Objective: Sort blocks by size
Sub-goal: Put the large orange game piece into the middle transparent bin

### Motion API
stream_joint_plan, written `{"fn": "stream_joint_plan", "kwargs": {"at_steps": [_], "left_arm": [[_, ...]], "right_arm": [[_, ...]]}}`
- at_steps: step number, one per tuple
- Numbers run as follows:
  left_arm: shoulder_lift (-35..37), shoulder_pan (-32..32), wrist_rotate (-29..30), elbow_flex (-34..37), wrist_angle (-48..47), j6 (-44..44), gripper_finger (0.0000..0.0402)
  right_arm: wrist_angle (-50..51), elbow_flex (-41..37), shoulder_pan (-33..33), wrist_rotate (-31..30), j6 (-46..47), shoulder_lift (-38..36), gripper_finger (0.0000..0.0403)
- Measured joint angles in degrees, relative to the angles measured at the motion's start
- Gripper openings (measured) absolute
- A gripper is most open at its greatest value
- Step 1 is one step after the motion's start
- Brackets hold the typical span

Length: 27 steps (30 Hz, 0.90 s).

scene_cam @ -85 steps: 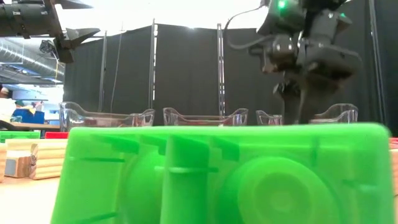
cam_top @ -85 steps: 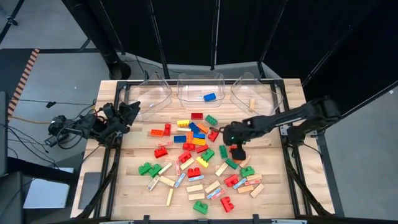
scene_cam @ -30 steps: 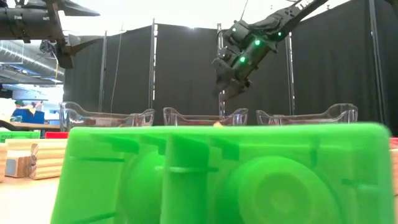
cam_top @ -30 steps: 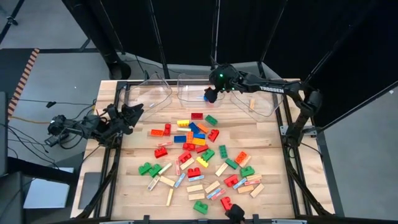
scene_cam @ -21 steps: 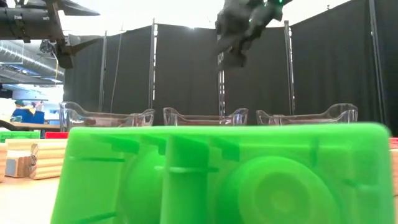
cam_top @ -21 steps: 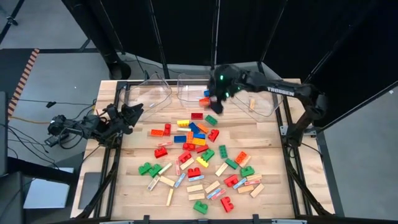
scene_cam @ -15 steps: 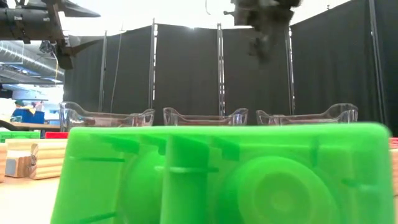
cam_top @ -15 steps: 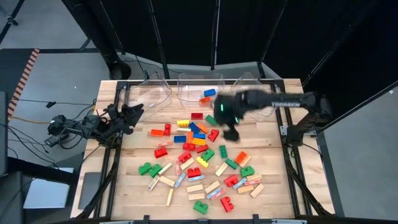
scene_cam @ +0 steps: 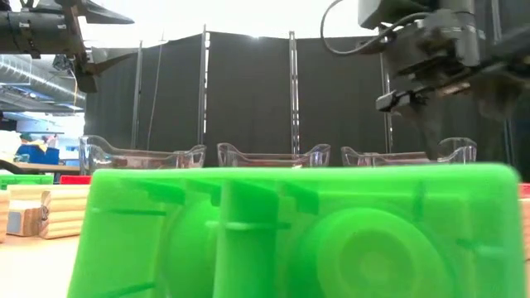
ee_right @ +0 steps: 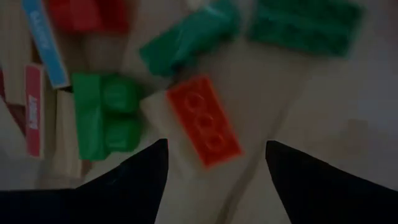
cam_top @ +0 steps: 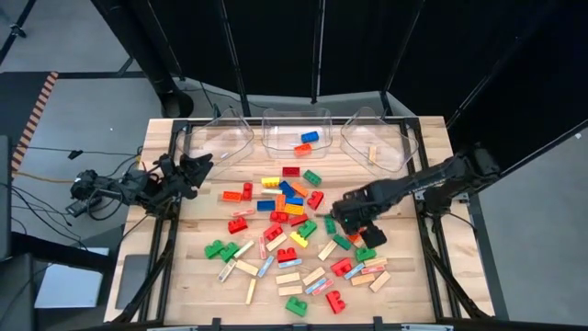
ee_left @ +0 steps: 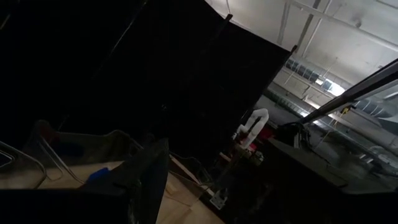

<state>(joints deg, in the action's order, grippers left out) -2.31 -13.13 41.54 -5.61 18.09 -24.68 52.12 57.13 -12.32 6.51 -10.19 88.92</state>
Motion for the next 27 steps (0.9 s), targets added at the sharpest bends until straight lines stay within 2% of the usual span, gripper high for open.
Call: {"fn": "stream_joint_plan", "kwargs": {"at_steps": [7,16,22,25,27], "left_arm": [[0.0,0.0,0.0,0.0,-0.02,-0.05,0.0269],[0.0,-0.01,0.0,0.0,-0.02,-0.2,0.0269],[0.0,0.0,0.0,0.0,-0.02,-0.18,0.0269],[0.0,0.0,0.0,0.0,-0.02,-0.18,0.0269],[0.0,0.0,0.0,0.0,-0.02,-0.18,0.0269]], "right_arm": [[-10.52,-4.01,-1.94,-3.0,-3.33,0.0,0.0277],[-10.16,-7.54,-2.24,-0.58,-3.47,0.0,0.0271],[-13.62,-10.54,-2.3,-1.6,-3.03,0.0,0.0269],[-14.07,-10.87,-2.09,-3.06,-1.44,-0.06,0.0249],[-13.94,-10.91,-1.6,-3.09,-0.39,-0.08,0.0221]]}}
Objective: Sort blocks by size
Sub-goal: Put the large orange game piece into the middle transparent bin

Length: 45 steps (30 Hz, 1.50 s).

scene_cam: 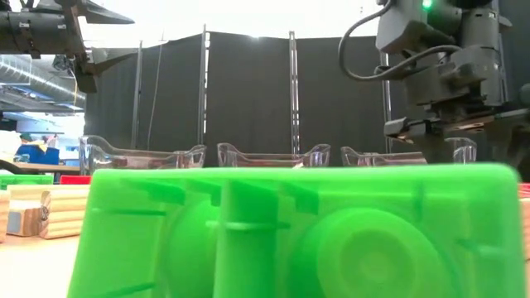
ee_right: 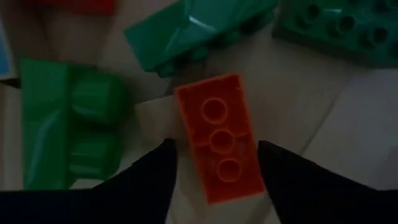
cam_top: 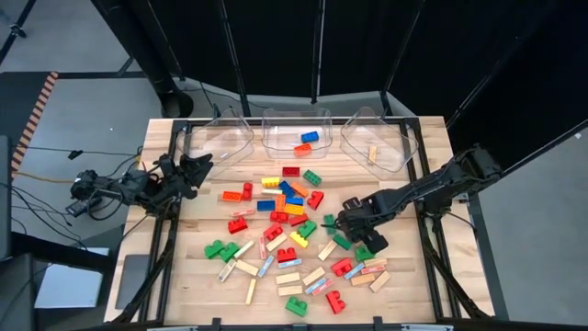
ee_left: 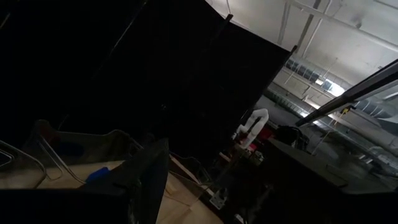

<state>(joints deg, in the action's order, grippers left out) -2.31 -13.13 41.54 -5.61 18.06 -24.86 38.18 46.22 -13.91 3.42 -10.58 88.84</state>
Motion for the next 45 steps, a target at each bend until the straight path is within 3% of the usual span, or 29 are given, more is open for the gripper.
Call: {"fn": "stream_joint_plan", "kwargs": {"at_steps": [5,8,10,13,19,30,34,40,45], "left_arm": [[0.0,0.0,0.0,0.0,-0.02,0.02,0.0269],[0.0,0.0,0.01,0.0,-0.03,0.03,0.0269],[0.01,-0.01,0.03,0.0,-0.05,0.08,0.0269],[0.0,0.0,0.03,0.0,-0.07,0.13,0.0269],[0.0,0.0,0.03,0.0,-0.11,0.13,0.0269],[0.0,-0.01,0.04,0.0,-0.09,0.12,0.0269],[0.0,-0.02,0.04,0.0,-0.13,0.13,0.0269],[0.0,-0.01,0.04,0.0,-0.13,0.13,0.0269],[0.0,0.0,0.04,0.0,-0.2,0.4,0.0269]], "right_arm": [[1.08,-0.02,0.55,0.66,0.29,0.02,0.0127],[1.2,0.13,0.59,0.9,0.64,-0.08,0.012],[1.49,0.28,0.57,0.42,1.46,0.13,0.0056],[3.78,1.43,0.89,-0.47,3.12,0.22,0.0009],[4.05,4.1,2.51,-3.99,4.43,0.24,0.002],[4.97,8.91,6.9,-4.28,5.83,0.15,0.0007],[7.25,12.98,9.48,-8.95,3.17,0.13,0.0008],[6.11,21.67,18.8,-15.0,-5.52,0.09,0.0005],[-2.69,27.81,30.68,-17.36,-9.19,0.07,0.0004]]}}
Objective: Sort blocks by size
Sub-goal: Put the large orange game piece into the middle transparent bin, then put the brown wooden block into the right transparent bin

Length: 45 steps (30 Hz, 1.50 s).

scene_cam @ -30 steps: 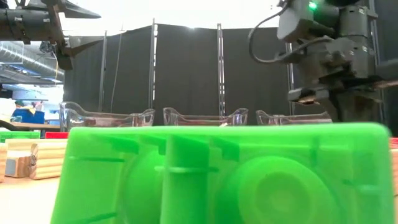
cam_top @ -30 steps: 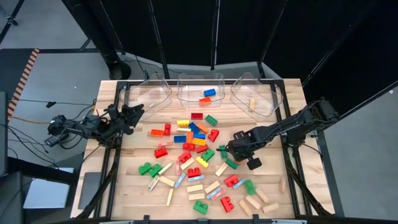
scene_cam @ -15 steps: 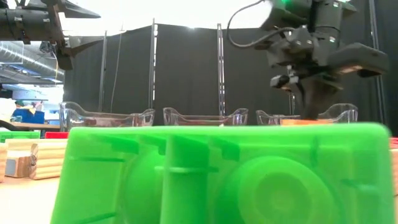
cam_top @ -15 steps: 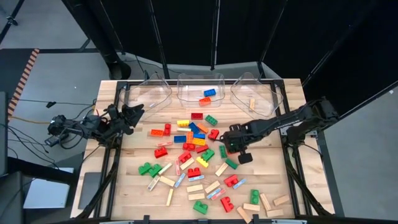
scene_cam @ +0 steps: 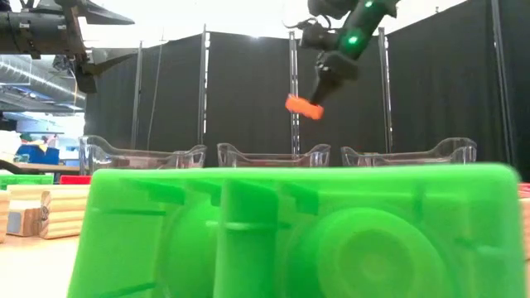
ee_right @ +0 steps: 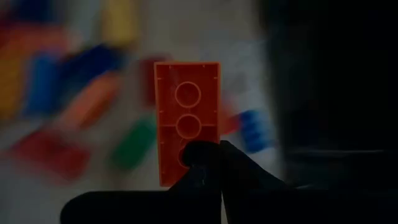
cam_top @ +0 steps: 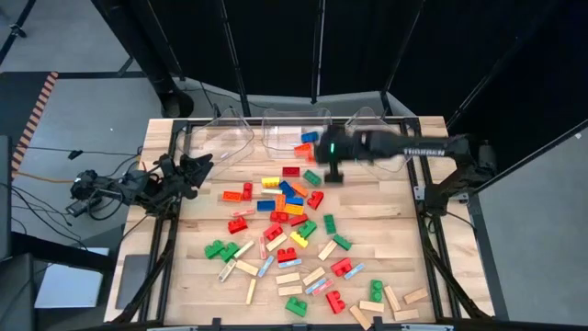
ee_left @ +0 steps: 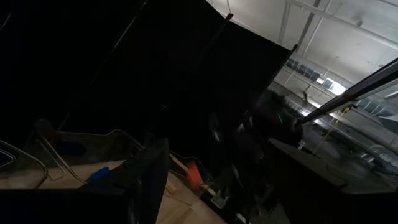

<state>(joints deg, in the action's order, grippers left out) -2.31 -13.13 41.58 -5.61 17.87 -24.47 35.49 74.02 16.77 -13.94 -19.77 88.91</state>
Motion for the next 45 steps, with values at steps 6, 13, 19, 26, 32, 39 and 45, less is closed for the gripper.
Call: {"fn": "stream_joint_plan", "kwargs": {"at_steps": [6,13,19,26,32,39,45], "left_arm": [[0.0,0.0,-0.01,0.0,-0.05,0.04,0.0269],[0.0,-0.01,-0.02,0.0,-0.04,-0.08,0.0269],[0.0,-0.01,-0.02,0.0,-0.04,-0.17,0.0269],[0.0,-0.02,-0.02,0.0,-0.18,-0.2,0.0269],[0.0,0.0,-0.02,0.0,-0.26,-0.24,0.0269],[0.0,-0.01,-0.02,0.01,-0.28,-0.27,0.0269],[0.0,-0.02,-0.02,0.02,-1.49,-0.42,0.0269]], "right_arm": [[-8.08,5.59,11.19,0.46,-0.85,4.8,0.0005],[-6.2,10.98,13.17,6.17,-1.01,13.47,0.0022],[-4.48,13.91,12.76,8.63,-2.38,13.84,0.0094],[-2.97,17.16,12.73,8.94,-2.71,13.63,0.0188],[8.56,22.61,10.98,18.44,-2.33,13.24,0.0218],[42.78,25.74,3.29,39.83,5.9,8.21,0.0209],[48.83,9.86,-14.68,39.28,18.23,-5.02,0.0191]]}}
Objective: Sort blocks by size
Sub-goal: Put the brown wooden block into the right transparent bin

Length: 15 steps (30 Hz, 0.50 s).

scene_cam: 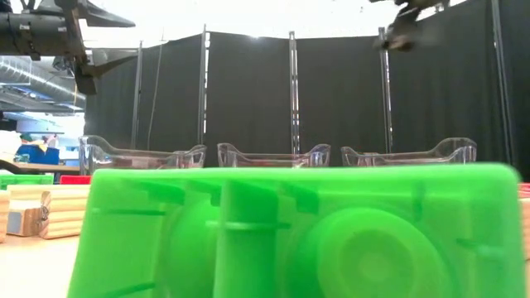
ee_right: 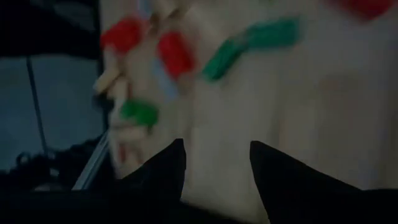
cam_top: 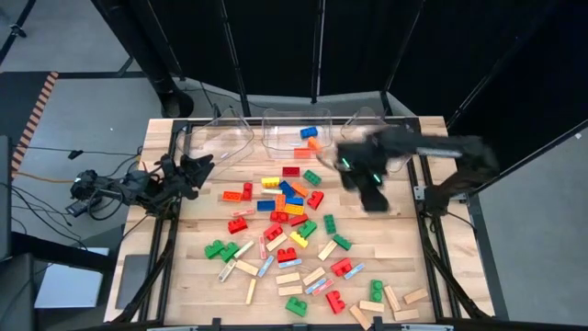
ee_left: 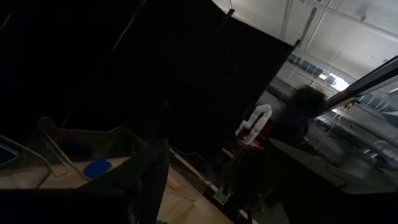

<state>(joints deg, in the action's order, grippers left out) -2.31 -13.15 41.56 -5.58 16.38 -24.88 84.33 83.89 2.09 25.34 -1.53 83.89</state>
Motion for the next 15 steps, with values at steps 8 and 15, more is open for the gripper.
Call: {"fn": "stream_joint_plan", "kwargs": {"at_steps": [8,15], "left_arm": [[0.0,0.0,-0.02,0.0,-1.83,-1.29,0.0269],[0.0,0.01,0.83,0.0,-1.73,-1.48,0.0269]], "right_arm": [[-21.46,-26.35,-26.26,-11.0,46.48,-22.54,0.0181],[-35.19,-34.05,-42.28,-9.75,61.49,-19.25,0.0174]]}}
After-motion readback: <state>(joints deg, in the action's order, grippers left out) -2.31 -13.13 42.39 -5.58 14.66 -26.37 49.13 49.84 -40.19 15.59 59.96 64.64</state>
